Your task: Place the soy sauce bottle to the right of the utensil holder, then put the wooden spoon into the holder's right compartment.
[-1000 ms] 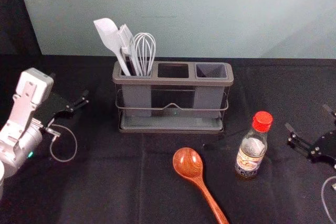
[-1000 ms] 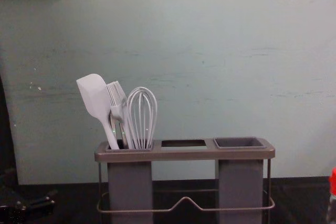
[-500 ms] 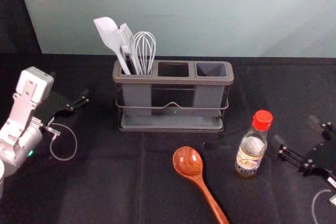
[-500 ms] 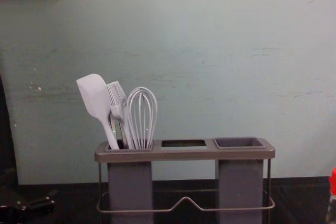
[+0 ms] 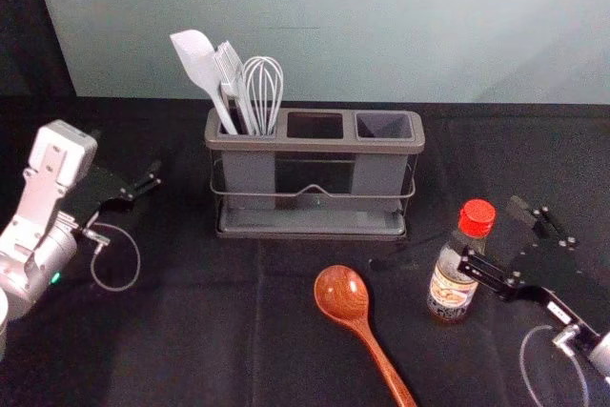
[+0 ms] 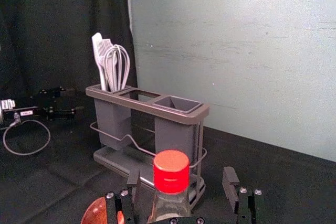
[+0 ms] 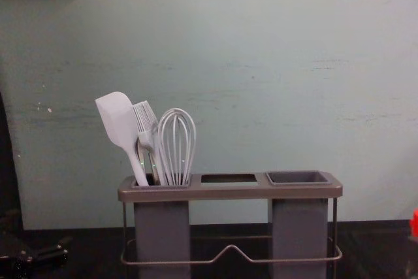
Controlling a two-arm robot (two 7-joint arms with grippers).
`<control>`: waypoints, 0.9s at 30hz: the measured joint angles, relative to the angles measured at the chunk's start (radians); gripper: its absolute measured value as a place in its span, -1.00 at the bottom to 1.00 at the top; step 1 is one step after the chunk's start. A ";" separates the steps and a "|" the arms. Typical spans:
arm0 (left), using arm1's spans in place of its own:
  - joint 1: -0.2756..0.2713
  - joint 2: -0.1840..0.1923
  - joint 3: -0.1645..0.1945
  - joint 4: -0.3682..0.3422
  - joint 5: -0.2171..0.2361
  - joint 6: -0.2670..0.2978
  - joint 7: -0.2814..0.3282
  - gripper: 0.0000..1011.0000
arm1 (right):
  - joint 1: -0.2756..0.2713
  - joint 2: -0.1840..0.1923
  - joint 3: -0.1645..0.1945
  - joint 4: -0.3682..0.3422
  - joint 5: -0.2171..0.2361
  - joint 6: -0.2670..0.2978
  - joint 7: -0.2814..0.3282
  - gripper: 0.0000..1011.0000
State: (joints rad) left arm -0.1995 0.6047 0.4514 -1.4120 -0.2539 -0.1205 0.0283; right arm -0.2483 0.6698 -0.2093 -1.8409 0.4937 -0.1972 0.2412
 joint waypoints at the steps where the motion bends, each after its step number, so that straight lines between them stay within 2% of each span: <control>1: 0.000 0.000 0.000 0.000 0.000 0.000 0.000 0.99 | 0.015 -0.008 -0.006 0.007 -0.003 0.006 0.005 0.98; 10: 0.000 0.000 0.000 0.000 0.000 0.000 0.000 0.99 | 0.085 -0.053 -0.025 0.048 -0.018 0.041 0.034 0.98; 18: 0.000 0.000 0.000 0.000 0.000 0.000 0.000 0.99 | 0.108 -0.072 -0.026 0.063 -0.032 0.061 0.053 0.98; 27: 0.000 0.000 0.000 0.000 0.000 0.000 0.000 0.99 | 0.109 -0.089 -0.013 0.065 -0.039 0.067 0.075 0.98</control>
State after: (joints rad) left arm -0.1995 0.6047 0.4514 -1.4120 -0.2539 -0.1205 0.0283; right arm -0.1397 0.5805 -0.2219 -1.7754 0.4546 -0.1305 0.3158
